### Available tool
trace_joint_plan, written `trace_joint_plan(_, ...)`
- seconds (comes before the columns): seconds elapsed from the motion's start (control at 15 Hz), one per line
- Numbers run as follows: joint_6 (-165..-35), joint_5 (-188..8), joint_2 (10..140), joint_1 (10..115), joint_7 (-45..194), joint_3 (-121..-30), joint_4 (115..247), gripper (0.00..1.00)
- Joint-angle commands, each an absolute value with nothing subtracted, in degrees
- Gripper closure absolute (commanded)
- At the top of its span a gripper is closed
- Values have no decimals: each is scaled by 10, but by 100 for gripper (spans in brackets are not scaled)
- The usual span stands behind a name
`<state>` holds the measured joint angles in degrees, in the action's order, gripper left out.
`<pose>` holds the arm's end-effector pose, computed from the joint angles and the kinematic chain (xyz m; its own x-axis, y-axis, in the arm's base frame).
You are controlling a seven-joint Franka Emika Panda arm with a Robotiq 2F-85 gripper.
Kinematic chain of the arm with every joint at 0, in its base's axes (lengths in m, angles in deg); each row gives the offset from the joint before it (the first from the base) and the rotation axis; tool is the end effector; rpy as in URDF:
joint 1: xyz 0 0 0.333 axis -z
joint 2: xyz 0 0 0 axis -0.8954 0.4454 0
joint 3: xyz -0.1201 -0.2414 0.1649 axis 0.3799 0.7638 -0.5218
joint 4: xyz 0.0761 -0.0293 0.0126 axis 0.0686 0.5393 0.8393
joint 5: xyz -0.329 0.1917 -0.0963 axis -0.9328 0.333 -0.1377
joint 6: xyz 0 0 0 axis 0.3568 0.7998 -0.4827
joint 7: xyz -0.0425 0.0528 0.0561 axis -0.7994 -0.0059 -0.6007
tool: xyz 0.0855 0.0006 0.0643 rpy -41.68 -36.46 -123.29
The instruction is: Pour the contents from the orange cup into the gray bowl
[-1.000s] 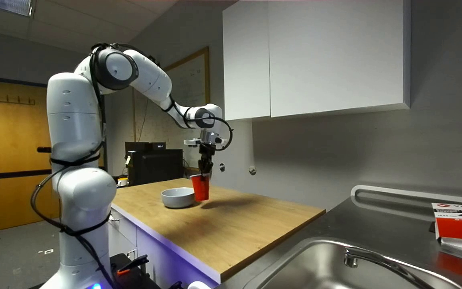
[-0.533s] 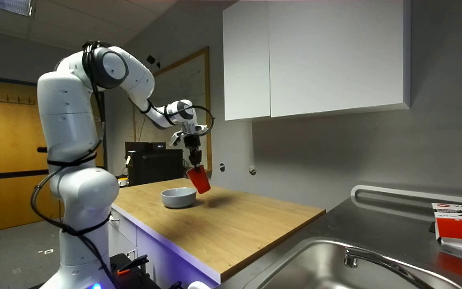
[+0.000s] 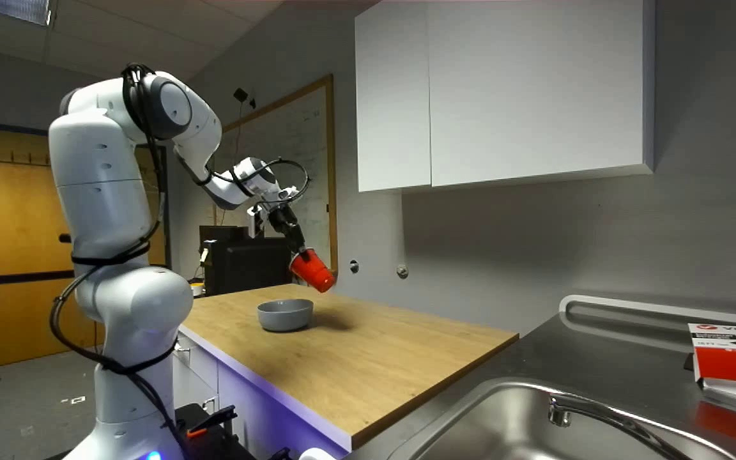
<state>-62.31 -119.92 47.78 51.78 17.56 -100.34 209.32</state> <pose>0.4277 0.2186 0.4912 0.8968 -0.2486 0.3659 -0.4151 -0.7588 0.5019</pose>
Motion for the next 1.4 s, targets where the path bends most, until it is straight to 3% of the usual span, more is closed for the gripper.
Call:
trace_joint_plan(0.0, -572, -1271, 491, 502, 95, -1031, 2091, 94)
trace_joint_plan(1.33, -256, -1541, 671, 346, -58, -1073, 2007, 94)
